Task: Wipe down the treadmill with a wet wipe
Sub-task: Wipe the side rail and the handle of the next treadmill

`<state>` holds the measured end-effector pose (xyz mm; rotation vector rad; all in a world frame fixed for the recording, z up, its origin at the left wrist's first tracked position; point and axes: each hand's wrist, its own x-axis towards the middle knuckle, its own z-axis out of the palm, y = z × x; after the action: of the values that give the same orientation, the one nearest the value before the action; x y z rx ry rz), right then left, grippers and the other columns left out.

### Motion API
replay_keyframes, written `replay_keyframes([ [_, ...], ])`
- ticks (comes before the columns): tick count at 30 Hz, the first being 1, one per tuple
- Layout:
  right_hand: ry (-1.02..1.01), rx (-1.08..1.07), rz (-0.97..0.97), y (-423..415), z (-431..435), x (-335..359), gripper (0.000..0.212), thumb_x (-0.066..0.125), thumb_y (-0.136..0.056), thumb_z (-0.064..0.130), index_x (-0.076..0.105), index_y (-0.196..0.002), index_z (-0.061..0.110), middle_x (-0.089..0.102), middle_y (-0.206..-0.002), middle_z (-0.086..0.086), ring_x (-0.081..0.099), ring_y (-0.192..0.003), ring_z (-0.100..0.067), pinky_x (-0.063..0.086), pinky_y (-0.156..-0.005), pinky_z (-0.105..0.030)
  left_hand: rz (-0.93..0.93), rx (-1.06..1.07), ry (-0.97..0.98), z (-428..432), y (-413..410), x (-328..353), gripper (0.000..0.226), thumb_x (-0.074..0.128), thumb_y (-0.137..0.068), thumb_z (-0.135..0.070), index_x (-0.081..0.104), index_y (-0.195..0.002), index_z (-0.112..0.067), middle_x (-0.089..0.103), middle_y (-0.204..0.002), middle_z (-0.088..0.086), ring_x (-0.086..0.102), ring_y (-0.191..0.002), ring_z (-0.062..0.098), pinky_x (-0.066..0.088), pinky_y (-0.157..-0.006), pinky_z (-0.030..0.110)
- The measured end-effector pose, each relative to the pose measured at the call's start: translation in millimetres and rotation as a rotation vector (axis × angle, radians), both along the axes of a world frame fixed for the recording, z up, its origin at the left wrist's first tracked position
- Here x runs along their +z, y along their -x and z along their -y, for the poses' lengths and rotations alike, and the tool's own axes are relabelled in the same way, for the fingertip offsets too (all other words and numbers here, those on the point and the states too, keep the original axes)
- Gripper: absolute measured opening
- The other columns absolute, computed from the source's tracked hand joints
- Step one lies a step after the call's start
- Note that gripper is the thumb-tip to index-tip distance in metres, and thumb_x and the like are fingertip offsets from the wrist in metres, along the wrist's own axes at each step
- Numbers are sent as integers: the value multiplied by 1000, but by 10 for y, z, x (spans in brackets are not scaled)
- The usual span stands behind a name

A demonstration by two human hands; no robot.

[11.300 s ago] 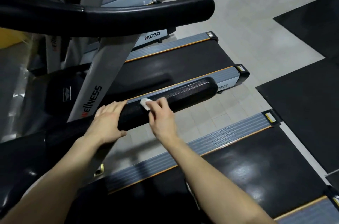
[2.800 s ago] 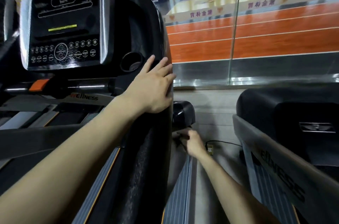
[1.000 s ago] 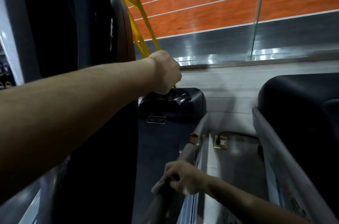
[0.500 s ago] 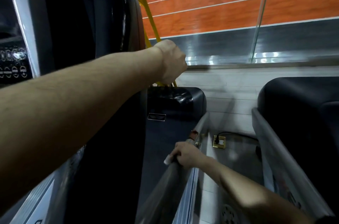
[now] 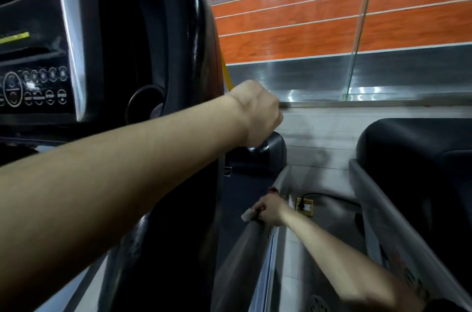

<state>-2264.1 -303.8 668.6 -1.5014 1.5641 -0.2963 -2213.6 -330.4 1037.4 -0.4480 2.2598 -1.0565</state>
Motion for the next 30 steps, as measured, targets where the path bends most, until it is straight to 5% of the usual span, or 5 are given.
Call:
replay_keyframes([
  [8,360,-586,331,-672,-1395,270,6,75,-98,45,80,-100,41,72,-95,17,68,-90,2,47,-75,-8,-267,-12,-103,-1146,-657,-121,28,37,-109,-26,58,-127,-25,57,-100,2,46,-83,26,39,-71,37],
  [14,317,-877,401,-823,-1397,-170,23,70,-98,24,76,-90,44,78,-90,11,76,-93,-16,62,-86,-36,-376,21,-152,-1518,-1182,-215,31,39,-100,-34,67,-111,-28,72,-112,3,65,-112,25,41,-109,39],
  [20,466,-668,172,-1258,-2295,167,15,64,-102,20,70,-116,23,74,-107,4,69,-96,-8,56,-85,-22,-460,20,-135,-1506,-1301,-276,24,47,-85,-33,69,-83,-24,73,-83,4,68,-88,26,43,-107,43],
  [25,327,-1017,345,-926,-1746,-466,33,61,-84,49,77,-71,24,73,-77,-4,68,-85,-34,54,-81,-41,-486,23,-132,-1468,-1292,-314,17,50,-84,-28,67,-79,-25,68,-77,4,65,-81,26,45,-102,42],
  [30,404,-835,442,-1279,-2177,380,18,66,-101,9,67,-87,20,72,-76,10,71,-75,-14,55,-69,-32,-572,26,-184,-1575,-1351,-283,12,52,-86,-23,57,-75,-23,59,-72,2,63,-79,29,45,-101,43],
])
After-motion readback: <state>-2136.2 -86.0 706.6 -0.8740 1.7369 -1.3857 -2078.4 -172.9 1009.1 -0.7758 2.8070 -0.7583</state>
